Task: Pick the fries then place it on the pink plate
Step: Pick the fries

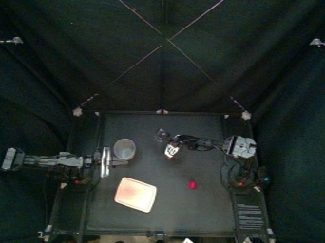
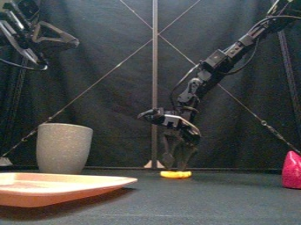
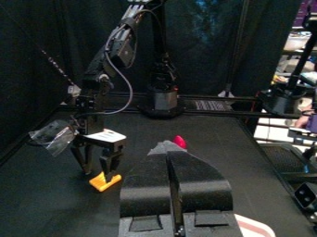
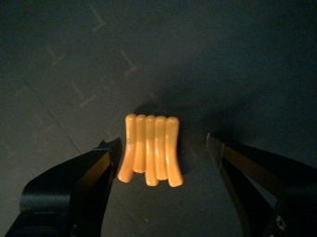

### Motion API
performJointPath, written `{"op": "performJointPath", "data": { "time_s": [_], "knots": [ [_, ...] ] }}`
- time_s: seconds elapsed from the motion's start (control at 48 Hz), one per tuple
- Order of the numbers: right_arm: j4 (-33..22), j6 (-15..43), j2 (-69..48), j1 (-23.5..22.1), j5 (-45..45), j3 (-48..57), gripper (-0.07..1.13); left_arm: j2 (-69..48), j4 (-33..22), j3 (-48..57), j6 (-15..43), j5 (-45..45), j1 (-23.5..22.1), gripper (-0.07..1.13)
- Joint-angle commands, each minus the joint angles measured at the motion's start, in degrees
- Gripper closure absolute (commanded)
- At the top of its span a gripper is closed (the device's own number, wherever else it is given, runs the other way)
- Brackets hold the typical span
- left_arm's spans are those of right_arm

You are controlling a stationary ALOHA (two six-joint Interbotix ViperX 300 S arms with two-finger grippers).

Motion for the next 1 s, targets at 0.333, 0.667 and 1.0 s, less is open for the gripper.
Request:
{"op": "performJointPath", "data": {
  "time_s": [0.333, 0.667, 1.0],
  "knots": [
    [-6.86, 8.44, -0.35, 2.02, -0.18, -1.23, 0.02, 0.26, -0.62, -0.53, 0.09, -0.53, 0.26, 1.01],
    [-7.47, 10.11, 0.53, 3.25, -0.18, -1.76, 0.04, 0.26, -0.62, -0.53, 0.09, -0.44, 0.35, 1.01],
    [-7.29, 10.20, 0.97, 3.43, 0.09, -1.93, 0.34, 0.26, -0.62, -0.62, 0.00, -0.44, 0.26, 1.01]
  ]
}}
